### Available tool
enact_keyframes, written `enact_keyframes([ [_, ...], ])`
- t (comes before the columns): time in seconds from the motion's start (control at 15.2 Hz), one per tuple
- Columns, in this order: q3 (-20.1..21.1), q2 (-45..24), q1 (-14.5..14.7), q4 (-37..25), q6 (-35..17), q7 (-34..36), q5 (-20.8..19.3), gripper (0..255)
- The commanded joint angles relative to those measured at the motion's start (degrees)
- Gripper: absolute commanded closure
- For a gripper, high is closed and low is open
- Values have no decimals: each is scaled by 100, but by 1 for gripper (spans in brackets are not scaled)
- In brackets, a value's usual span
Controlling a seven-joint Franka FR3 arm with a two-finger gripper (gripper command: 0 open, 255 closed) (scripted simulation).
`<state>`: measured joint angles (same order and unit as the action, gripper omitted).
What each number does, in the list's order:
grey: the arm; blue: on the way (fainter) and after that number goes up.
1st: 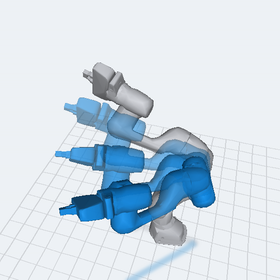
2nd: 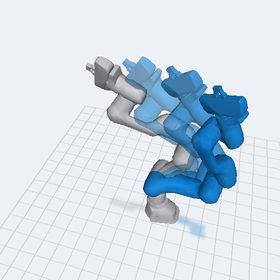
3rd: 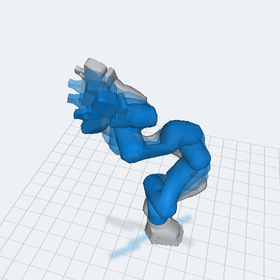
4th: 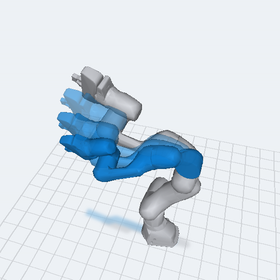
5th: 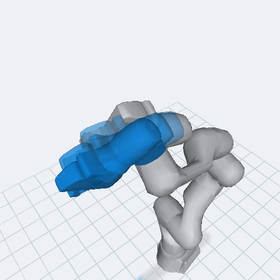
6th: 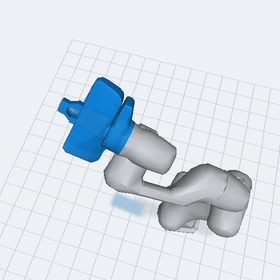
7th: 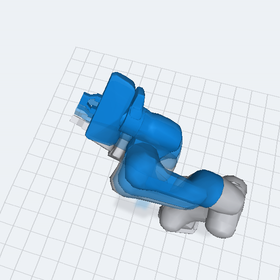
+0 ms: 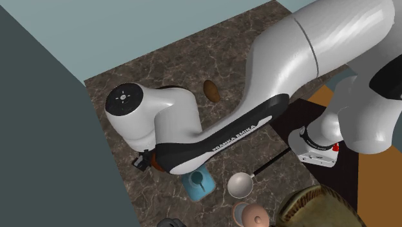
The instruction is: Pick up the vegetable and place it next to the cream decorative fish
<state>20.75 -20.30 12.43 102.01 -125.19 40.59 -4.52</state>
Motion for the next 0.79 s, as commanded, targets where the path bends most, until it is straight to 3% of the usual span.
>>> enact_keyframes([
  [0.0, 13, 59, -5, -83, 141, -9, 25, 255],
  [0.73, 60, 328, -31, -582, 893, -54, 140, 255],
])
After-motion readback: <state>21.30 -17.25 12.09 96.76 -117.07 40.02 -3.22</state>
